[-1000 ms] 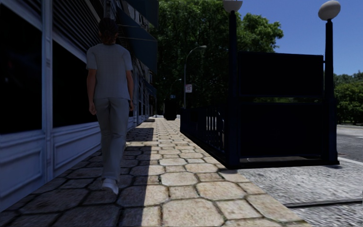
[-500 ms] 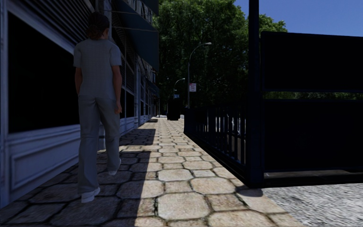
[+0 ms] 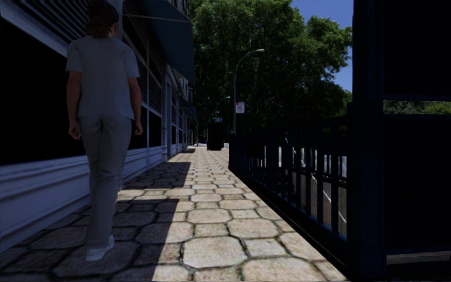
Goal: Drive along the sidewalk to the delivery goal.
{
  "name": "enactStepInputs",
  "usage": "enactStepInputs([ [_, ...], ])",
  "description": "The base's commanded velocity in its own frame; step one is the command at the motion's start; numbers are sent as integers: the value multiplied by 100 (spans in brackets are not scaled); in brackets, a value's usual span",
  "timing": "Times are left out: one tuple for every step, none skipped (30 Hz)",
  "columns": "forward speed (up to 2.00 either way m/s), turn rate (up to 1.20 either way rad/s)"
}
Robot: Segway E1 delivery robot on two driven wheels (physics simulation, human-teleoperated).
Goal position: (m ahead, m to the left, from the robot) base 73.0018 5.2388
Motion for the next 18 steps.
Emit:
enactStepInputs([
  [200, 4],
  [200, 12],
  [200, 12],
  [200, 14],
  [200, 16],
  [200, 16],
  [200, 16],
  [200, 16],
  [200, 16],
  [200, 16],
  [200, 16],
  [200, 17],
  [200, 17],
  [200, 18],
  [200, 18],
  [200, 21],
  [200, 21],
  [200, 27],
])
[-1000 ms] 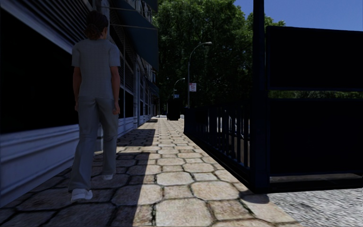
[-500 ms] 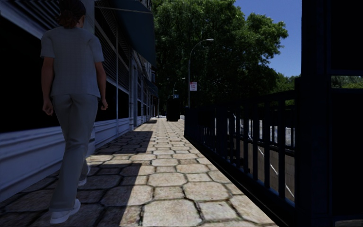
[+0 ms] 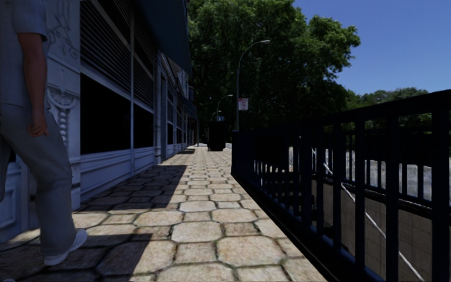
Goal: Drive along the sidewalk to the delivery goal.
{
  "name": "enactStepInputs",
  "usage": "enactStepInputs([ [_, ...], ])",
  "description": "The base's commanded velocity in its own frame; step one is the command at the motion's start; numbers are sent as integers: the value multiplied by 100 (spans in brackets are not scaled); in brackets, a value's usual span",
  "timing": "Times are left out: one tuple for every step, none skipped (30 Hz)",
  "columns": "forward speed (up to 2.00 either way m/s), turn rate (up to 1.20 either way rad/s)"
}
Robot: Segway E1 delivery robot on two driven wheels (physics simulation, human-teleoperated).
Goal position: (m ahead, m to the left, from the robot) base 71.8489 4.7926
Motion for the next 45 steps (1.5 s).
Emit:
enactStepInputs([
  [200, 28],
  [200, 28],
  [200, 28],
  [200, 29],
  [200, 29],
  [200, 29],
  [200, 29],
  [200, 29],
  [200, 29],
  [200, 29],
  [200, 29],
  [200, 30],
  [200, 0],
  [200, 0],
  [200, 0],
  [200, 0],
  [200, 0],
  [200, 0],
  [200, 0],
  [200, 0],
  [200, 0],
  [200, 0],
  [200, 0],
  [200, 0],
  [200, 0],
  [200, 0],
  [200, 3],
  [200, 12],
  [200, 12],
  [200, 23],
  [200, 27],
  [200, 27],
  [200, 28],
  [200, 26],
  [200, 22],
  [200, 22],
  [200, 20],
  [200, 19],
  [200, 13],
  [200, 13],
  [200, 9],
  [200, 8],
  [200, 8],
  [200, 0],
  [200, 0],
])
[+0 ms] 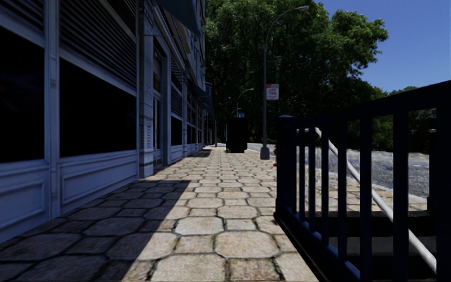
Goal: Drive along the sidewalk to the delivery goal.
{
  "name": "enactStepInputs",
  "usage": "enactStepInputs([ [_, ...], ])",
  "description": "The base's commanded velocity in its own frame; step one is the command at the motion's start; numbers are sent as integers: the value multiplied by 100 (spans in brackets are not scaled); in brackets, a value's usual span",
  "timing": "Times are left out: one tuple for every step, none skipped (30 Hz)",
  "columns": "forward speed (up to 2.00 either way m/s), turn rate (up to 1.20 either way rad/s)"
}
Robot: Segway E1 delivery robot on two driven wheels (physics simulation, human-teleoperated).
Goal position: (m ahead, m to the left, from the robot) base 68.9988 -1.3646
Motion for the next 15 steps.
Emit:
enactStepInputs([
  [200, 0],
  [200, 0],
  [200, 0],
  [200, 0],
  [200, 0],
  [200, 0],
  [200, 0],
  [200, 0],
  [200, 0],
  [200, 0],
  [200, 0],
  [200, 0],
  [200, 0],
  [200, 2],
  [200, 15],
])
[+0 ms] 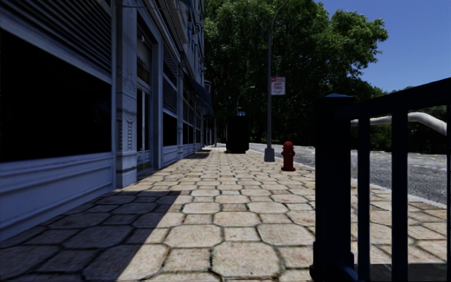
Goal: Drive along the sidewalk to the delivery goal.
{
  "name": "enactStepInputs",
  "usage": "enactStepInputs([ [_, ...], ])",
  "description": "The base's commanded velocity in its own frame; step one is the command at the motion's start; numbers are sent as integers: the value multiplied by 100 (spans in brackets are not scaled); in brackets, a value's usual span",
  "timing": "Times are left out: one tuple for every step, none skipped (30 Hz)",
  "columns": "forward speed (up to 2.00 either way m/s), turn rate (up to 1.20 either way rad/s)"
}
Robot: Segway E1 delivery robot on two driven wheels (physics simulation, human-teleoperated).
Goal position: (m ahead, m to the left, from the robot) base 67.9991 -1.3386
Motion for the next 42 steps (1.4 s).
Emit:
enactStepInputs([
  [200, 21],
  [200, 21],
  [200, 24],
  [200, 25],
  [200, 25],
  [200, 25],
  [200, 25],
  [200, 25],
  [200, 25],
  [200, 12],
  [200, 0],
  [200, 0],
  [200, 0],
  [200, 0],
  [200, 0],
  [200, 0],
  [200, 0],
  [200, 0],
  [200, 0],
  [200, 0],
  [200, 0],
  [200, 0],
  [200, 0],
  [200, 0],
  [200, 0],
  [200, 0],
  [200, 0],
  [200, 0],
  [200, 0],
  [200, 0],
  [200, 0],
  [200, 0],
  [200, 0],
  [200, 0],
  [200, 0],
  [200, 0],
  [200, 0],
  [200, 0],
  [200, 0],
  [200, 0],
  [200, 0],
  [200, 0],
])
